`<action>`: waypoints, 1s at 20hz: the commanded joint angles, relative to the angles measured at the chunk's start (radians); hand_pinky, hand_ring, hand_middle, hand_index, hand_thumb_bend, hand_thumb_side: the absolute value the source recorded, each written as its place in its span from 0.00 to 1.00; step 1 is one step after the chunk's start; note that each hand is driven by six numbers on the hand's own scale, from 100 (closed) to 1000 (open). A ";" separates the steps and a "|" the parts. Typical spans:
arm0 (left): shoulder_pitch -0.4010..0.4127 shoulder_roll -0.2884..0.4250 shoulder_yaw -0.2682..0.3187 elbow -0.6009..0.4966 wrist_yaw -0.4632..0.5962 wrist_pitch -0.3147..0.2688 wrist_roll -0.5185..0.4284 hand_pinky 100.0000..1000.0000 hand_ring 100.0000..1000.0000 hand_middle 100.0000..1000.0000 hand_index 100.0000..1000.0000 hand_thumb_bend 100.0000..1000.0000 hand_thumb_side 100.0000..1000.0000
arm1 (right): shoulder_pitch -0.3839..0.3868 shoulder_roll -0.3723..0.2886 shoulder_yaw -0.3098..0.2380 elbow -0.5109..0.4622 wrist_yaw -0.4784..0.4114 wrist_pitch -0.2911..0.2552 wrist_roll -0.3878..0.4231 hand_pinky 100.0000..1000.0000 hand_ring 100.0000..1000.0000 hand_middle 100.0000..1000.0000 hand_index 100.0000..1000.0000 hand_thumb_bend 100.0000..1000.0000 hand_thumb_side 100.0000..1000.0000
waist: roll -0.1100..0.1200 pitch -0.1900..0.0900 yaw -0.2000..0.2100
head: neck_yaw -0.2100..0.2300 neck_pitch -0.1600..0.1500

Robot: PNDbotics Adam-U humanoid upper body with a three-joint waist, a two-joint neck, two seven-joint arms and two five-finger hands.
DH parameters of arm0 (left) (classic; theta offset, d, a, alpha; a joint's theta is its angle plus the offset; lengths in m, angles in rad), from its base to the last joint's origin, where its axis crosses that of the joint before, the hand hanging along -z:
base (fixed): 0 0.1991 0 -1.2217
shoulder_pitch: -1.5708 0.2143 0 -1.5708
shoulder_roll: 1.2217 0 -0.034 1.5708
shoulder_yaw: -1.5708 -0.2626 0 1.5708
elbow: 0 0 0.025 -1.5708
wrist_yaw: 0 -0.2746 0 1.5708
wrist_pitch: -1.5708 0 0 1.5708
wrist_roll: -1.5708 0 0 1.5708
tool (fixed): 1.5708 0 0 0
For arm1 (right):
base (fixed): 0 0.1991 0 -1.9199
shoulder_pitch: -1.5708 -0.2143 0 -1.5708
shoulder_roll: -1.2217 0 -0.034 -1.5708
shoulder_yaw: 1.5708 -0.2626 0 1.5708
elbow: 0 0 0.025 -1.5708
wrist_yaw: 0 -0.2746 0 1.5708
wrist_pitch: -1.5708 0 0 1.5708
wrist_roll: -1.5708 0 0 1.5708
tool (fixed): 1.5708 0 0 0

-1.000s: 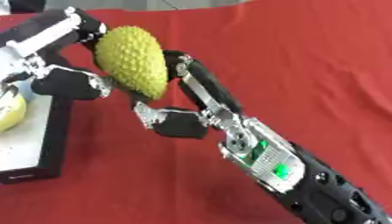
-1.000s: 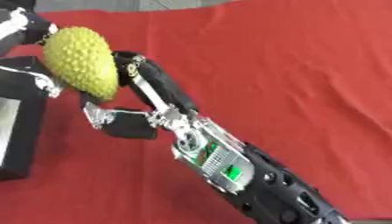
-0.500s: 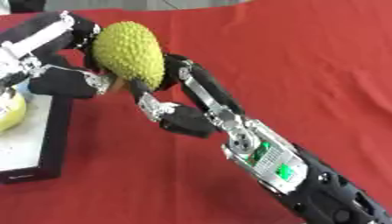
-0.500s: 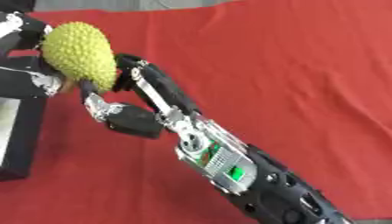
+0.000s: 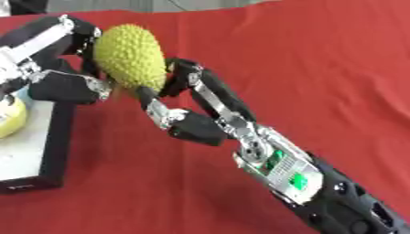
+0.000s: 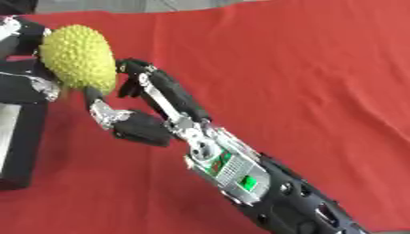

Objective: Pick up the objects with one hand, pass them to the other hand, and then place them into the box on the other side of the table.

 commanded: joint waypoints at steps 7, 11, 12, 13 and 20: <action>0.037 0.055 0.075 -0.005 0.056 -0.006 0.149 0.61 0.29 0.07 0.07 0.00 0.00 | -0.014 -0.005 -0.006 -0.003 0.050 0.024 0.079 0.68 0.69 0.90 0.93 0.18 0.94 | -0.003 -0.015 0.002 | 0.009 -0.017; 0.066 0.072 0.105 -0.005 0.075 -0.010 0.197 0.61 0.28 0.07 0.07 0.00 0.00 | -0.011 -0.007 -0.012 -0.002 0.051 0.034 0.090 0.68 0.68 0.90 0.93 0.15 0.93 | -0.005 -0.013 0.001 | 0.016 -0.020; 0.076 0.079 0.116 -0.005 0.080 -0.013 0.210 0.62 0.28 0.07 0.07 0.00 0.00 | -0.012 -0.008 -0.014 -0.003 0.050 0.035 0.087 0.68 0.68 0.90 0.93 0.15 0.93 | -0.006 -0.012 0.001 | 0.018 -0.021; 0.087 0.086 0.126 -0.004 0.085 -0.016 0.224 0.62 0.28 0.07 0.07 0.00 0.00 | -0.012 -0.009 -0.014 -0.005 0.048 0.036 0.085 0.68 0.68 0.90 0.92 0.14 0.93 | -0.006 -0.012 0.001 | 0.020 -0.021; 0.184 0.138 0.207 0.008 0.117 -0.037 0.320 0.62 0.29 0.07 0.07 0.00 0.00 | -0.013 -0.018 -0.018 -0.008 0.038 0.043 0.064 0.68 0.68 0.90 0.92 0.12 0.93 | -0.008 -0.009 0.003 | 0.061 -0.024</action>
